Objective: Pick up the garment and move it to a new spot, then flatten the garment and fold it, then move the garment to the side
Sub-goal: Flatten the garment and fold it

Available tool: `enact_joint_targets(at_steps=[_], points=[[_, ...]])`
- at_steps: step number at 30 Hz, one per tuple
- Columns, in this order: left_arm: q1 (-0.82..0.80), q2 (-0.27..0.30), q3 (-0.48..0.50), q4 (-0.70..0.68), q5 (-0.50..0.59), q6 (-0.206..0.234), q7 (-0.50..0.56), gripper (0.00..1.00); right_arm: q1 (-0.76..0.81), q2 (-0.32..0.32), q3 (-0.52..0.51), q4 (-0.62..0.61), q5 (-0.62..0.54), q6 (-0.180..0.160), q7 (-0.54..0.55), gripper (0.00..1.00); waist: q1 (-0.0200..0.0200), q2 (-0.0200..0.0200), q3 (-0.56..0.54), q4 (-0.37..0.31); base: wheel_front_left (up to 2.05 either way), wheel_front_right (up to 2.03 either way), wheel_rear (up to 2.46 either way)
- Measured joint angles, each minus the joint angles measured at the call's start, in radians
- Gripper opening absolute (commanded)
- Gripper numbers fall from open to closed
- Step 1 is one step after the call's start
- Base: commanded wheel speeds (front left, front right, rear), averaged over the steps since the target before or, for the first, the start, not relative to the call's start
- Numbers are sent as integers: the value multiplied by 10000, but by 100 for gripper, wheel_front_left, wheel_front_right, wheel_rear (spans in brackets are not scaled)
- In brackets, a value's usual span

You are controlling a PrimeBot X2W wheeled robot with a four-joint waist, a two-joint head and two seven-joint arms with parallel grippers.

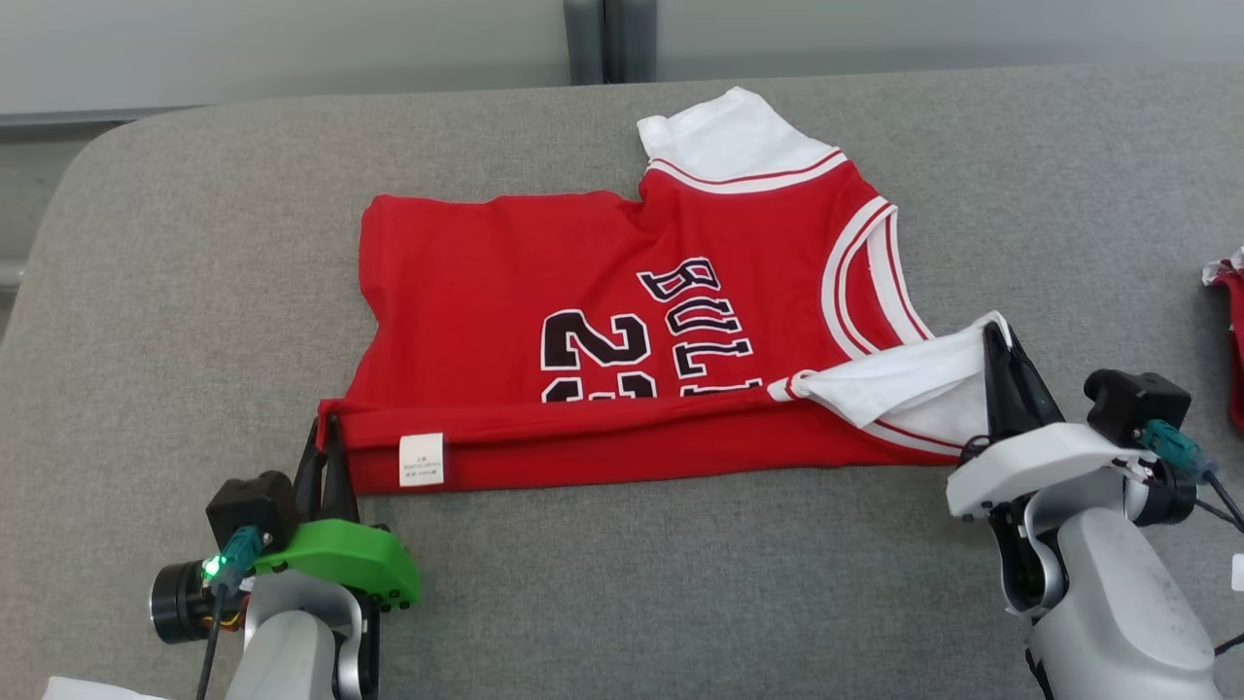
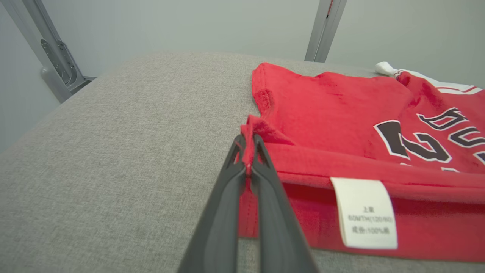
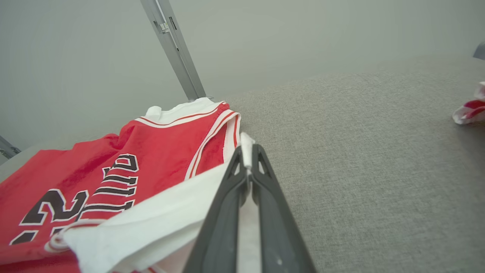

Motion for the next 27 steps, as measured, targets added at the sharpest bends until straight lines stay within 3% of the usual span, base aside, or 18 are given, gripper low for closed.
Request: enact_joint_targets(at_steps=[15, 16, 17, 18, 19, 20, 27], points=[[-866, 0, -79, 585, 92, -2, -2, 0, -1108, 196, -161, 865, -504, 0, 0, 0, 0, 0, 623, 20, 0, 0, 0], [-870, 0, -71, 596, 92, 4, -2, 9, -1150, 205, -186, 886, -512, 0, 0, 0, 0, 0, 635, 20, 0, 0, 0], [-872, 2, -58, 600, 94, 21, -2, 47, -1183, 230, -249, 880, -516, 0, 0, 0, 0, 0, 650, 16, 0, 0, 0], [-879, 2, -40, 585, 109, 67, -2, 98, -1235, 268, -362, 840, -518, 0, 2, 1, 0, 0, 669, 7, 0, 0, 0], [-892, 4, -12, 548, 111, 107, -2, 100, -1317, 268, -391, 813, -529, 0, 0, 75, 0, 0, 695, -3, 0, 0, 0], [-902, 2, -10, 525, 111, 134, -2, 100, -1350, 270, -372, 779, -506, 0, 0, 100, 0, 0, 713, -8, 0, 0, 0], [-674, 4, -8, 196, 4, 270, -2, 100, -1091, 318, -462, -44, -756, -2, 0, 100, 0, 0, 775, -46, 0, 0, 0]])
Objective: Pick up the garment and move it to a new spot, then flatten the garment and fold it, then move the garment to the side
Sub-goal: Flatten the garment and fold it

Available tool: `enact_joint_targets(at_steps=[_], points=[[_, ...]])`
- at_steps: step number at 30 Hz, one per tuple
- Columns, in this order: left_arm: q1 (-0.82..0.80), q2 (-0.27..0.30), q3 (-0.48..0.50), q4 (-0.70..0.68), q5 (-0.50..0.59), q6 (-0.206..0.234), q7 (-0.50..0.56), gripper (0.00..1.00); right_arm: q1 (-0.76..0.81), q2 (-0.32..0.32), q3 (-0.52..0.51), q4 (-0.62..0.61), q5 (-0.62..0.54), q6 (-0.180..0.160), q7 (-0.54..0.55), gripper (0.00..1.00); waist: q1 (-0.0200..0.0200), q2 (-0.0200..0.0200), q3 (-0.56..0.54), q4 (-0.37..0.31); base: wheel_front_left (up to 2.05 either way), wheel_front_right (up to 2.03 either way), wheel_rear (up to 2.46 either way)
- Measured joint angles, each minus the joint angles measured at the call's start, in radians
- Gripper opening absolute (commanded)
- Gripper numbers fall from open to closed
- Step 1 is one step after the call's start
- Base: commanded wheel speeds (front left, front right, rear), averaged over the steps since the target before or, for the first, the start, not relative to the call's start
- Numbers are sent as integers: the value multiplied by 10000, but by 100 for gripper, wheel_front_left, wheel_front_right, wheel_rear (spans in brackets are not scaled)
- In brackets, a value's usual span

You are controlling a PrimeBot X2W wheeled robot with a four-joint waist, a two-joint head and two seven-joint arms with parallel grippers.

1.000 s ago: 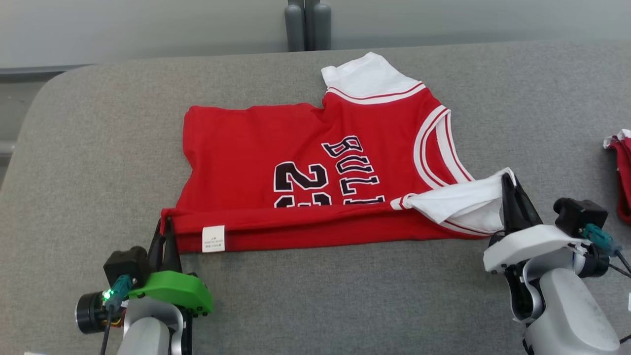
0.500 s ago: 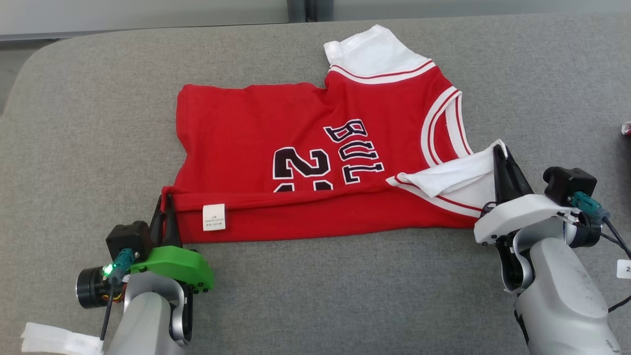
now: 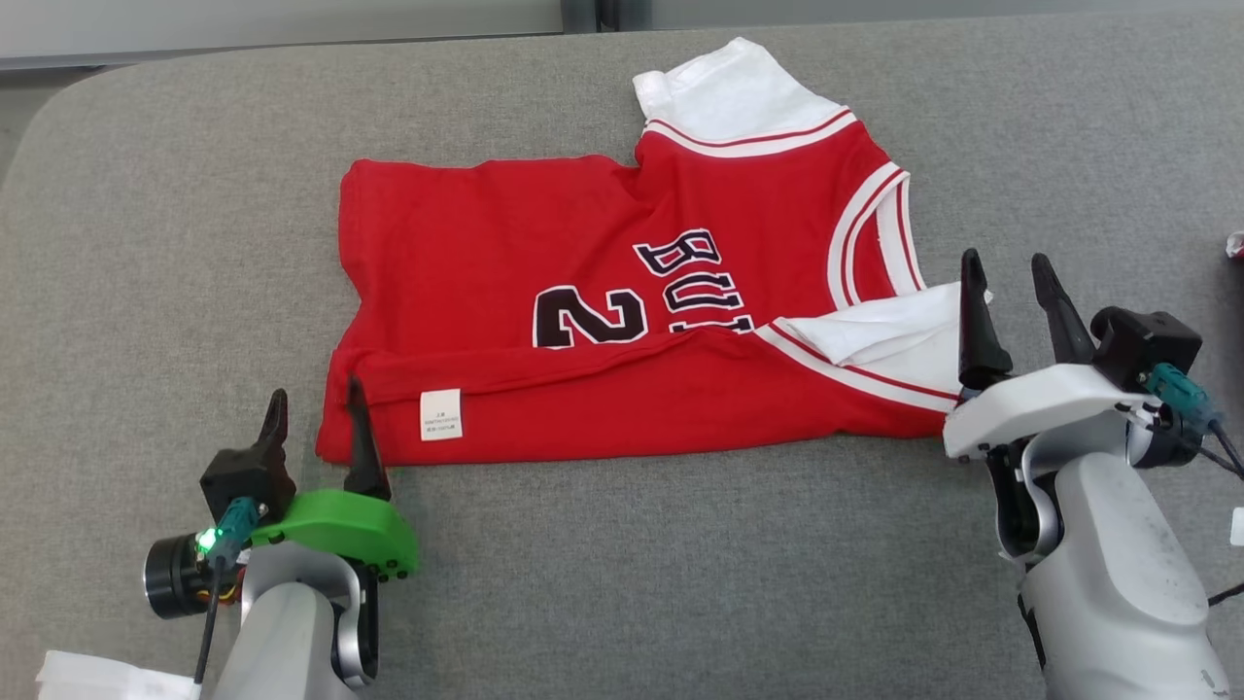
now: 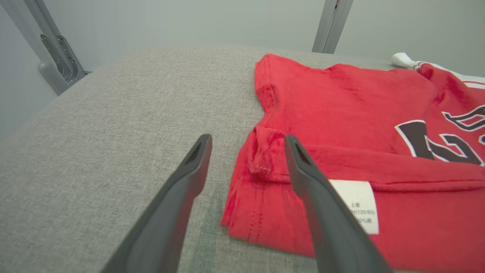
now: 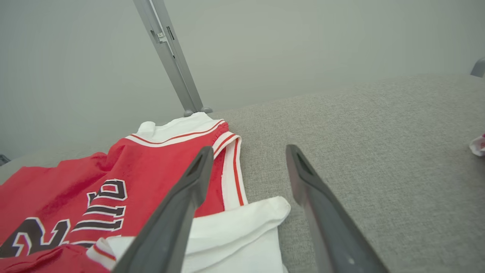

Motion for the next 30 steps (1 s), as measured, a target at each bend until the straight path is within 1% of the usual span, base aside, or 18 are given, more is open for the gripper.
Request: enact_joint_targets(at_steps=[7, 14, 18, 21, 23, 24, 25, 26, 27, 28, 30], points=[[508, -6, -274, -35, -173, 6, 0, 100, 978, 21, 169, -336, 123, 2, 0, 100, 0, 0, -6, -56, 0, 0, 0], [605, -2, -261, 385, -290, 171, 0, 100, 1570, 21, 520, -157, 109, 0, 0, 100, 0, 0, 60, -178, 0, 0, 0], [519, 0, -253, 706, -316, 217, 2, 100, 1664, 38, 903, 182, -146, 0, 0, 100, 0, 0, 115, -240, 0, 0, 0], [449, 6, -316, 951, -397, 192, -10, 100, 1659, 29, 895, 506, -351, 0, 0, 100, 0, 0, 139, -258, 0, 0, 0], [402, 8, -368, 1026, -537, 96, -12, 100, 1613, 36, 853, 807, -456, 2, -13, 100, 0, 1, 152, -249, 0, 0, 0], [386, 10, -389, 1081, -543, 84, -15, 76, 1580, 33, 838, 907, -487, 2, -31, 100, -1, 0, 156, -243, 0, 0, 0], [380, 10, -418, 1116, -560, 81, -21, 47, 1527, 33, 826, 1041, -535, 2, -33, 100, 0, 0, 160, -232, 0, 0, 0], [377, 15, -454, 1179, -575, 42, -23, 11, 1481, 33, 819, 1143, -545, 2, -36, 59, 0, 1, 161, -221, 0, 0, 0], [373, 17, -474, 1216, -575, 25, -23, 0, 1433, 31, 807, 1220, -560, 2, -44, 25, 0, 0, 164, -209, 0, 0, 0], [373, 17, -483, 1237, -575, -6, -23, 0, 1405, 29, 800, 1262, -566, 2, -46, 0, 0, 0, 166, -200, 0, 0, 0], [370, 13, -522, 1262, -554, -94, -23, 0, 1364, 31, 792, 1344, -546, 4, -46, 0, 0, 0, 168, -183, 0, 0, 0]])
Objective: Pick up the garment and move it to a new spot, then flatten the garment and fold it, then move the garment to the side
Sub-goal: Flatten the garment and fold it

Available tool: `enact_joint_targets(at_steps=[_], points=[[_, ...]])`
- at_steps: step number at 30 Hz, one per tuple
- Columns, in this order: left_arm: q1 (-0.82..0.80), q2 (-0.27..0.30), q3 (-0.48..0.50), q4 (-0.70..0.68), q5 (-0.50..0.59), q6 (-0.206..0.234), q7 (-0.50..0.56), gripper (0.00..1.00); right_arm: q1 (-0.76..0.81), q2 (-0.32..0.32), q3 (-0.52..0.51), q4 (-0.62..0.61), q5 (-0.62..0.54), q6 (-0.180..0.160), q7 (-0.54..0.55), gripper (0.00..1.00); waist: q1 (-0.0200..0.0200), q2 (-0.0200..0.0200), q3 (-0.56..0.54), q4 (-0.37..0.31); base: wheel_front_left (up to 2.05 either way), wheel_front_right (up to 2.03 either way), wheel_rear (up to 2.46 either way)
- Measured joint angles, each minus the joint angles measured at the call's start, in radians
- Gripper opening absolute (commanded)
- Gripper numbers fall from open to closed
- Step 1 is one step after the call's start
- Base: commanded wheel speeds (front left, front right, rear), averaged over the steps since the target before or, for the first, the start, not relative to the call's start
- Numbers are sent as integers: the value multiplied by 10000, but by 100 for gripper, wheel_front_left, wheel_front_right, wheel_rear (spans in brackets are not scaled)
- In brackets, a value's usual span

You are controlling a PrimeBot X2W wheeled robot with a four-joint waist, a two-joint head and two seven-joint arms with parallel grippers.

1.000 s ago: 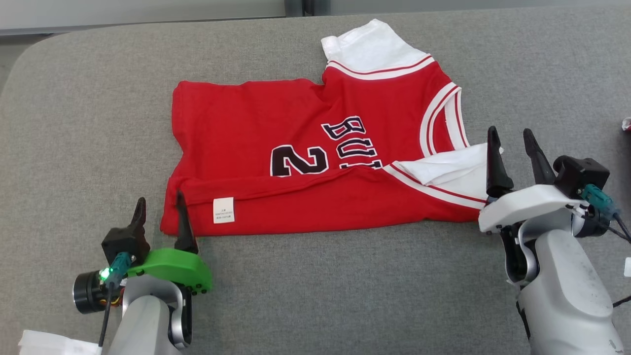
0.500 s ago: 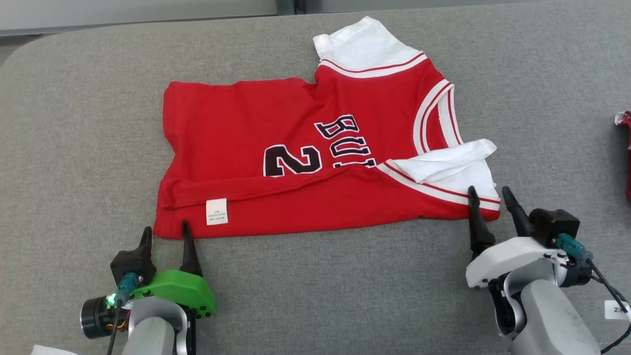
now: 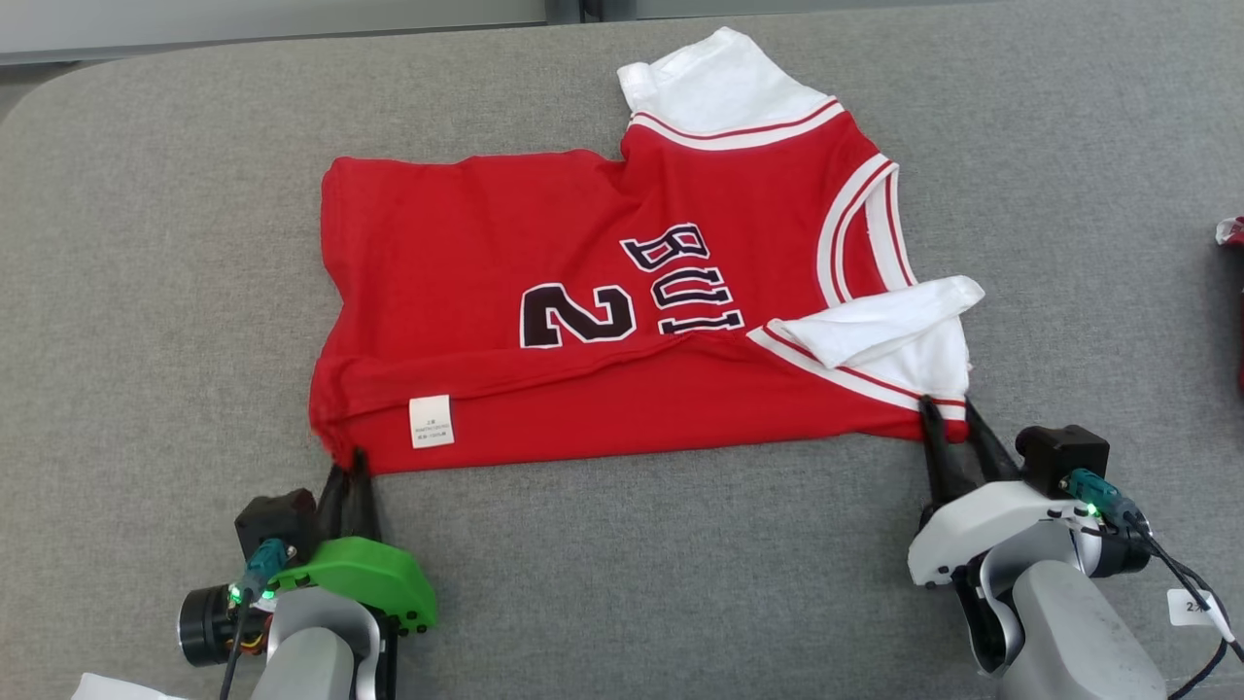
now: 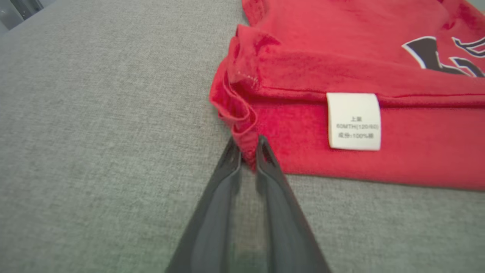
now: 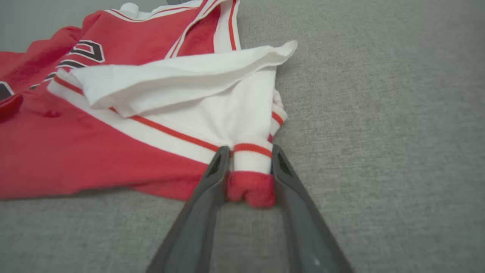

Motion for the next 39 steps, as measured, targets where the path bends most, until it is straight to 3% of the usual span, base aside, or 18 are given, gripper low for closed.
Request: enact_joint_targets(at_steps=[13, 20, 28, 36, 37, 38, 39], points=[[58, -21, 704, -1367, 136, -328, 25, 0, -437, 13, -148, -652, 734, 2, 35, 0, 1, 0, -586, 20, 0, 0, 0], [592, -31, 980, -1530, 328, -389, 25, 0, -564, -219, 90, -282, 1166, 4, 46, 0, 0, 0, -1377, -27, 0, 0, 0], [1925, -48, 742, -1241, -67, -330, 25, 0, 651, -282, 286, 267, 1768, 10, 46, 0, 0, 0, -2392, -55, 0, 0, 0], [2810, -44, 351, -662, -351, -2, 25, 0, 1778, -364, 652, 320, 1682, 10, 46, 0, 0, 0, -2560, -92, 0, 0, 0], [2845, -44, 314, -589, -387, 58, 25, 12, 1833, -353, 669, 314, 1615, 10, 46, 5, 0, 0, -2538, -96, 0, 0, 0], [2848, -40, 267, -527, -401, 105, 25, 44, 1868, -339, 648, 290, 1488, 10, 46, 46, 0, 0, -2510, -97, 0, 0, 0], [2848, -36, 222, -493, -391, 125, 25, 93, 1880, -322, 589, 270, 1434, 8, 46, 100, 0, 0, -2490, -96, 0, 0, 0]])
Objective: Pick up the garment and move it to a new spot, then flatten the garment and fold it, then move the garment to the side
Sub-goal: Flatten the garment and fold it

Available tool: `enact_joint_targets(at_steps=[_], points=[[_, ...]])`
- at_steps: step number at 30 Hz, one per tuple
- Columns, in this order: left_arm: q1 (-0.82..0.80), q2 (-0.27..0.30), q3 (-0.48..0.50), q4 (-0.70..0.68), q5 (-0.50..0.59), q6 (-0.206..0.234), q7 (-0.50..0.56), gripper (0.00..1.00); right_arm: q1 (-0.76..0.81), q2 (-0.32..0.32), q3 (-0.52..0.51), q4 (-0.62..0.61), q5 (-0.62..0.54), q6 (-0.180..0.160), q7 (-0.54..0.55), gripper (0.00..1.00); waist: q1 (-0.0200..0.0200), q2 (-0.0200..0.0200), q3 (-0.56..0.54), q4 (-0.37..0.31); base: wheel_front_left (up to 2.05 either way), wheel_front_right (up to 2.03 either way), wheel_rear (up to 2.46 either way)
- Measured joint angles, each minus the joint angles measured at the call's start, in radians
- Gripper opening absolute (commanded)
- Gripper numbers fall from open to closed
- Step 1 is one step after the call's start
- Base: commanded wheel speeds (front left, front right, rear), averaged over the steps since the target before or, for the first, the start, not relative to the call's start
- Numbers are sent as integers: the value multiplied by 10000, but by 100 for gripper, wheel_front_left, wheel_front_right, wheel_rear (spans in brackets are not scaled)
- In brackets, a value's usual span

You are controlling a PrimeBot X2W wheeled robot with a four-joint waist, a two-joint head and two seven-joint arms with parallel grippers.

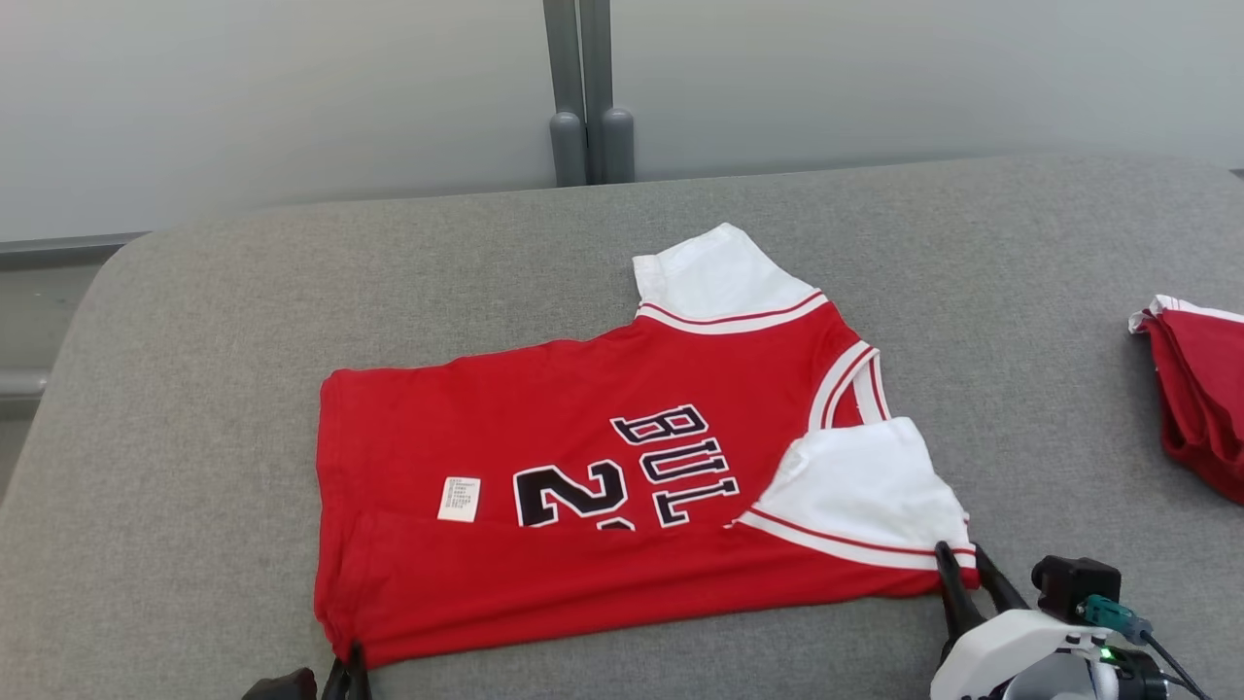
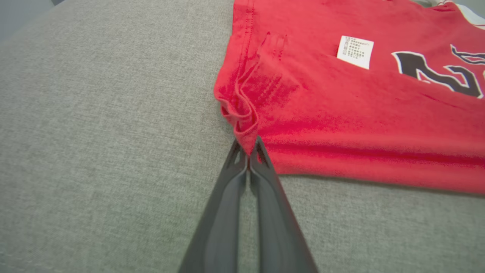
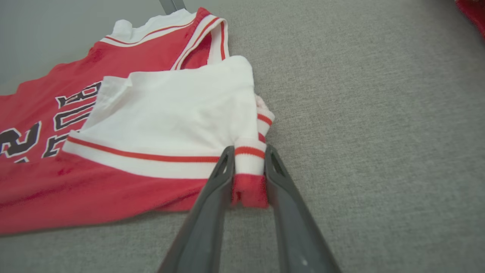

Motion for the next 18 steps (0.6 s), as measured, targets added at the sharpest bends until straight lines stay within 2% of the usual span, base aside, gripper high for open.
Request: enact_joint_targets(at_steps=[1, 9, 18], points=[[-1, -2, -33, 12, 71, 63, 0, 100, -1, 8, -86, -38, -21, -8, 0, 100, 0, 0, 26, 3, 0, 0, 0], [-584, 31, 261, -915, 788, 176, 0, 100, -635, 63, -604, -1003, -897, -12, 0, 100, 0, 0, 379, 51, 0, 0, 0], [-2740, 140, 894, -247, 1225, -290, 0, 100, -2666, 207, -102, -953, -1212, -12, 0, 100, 0, 0, 1235, 18, 0, 0, 0]])
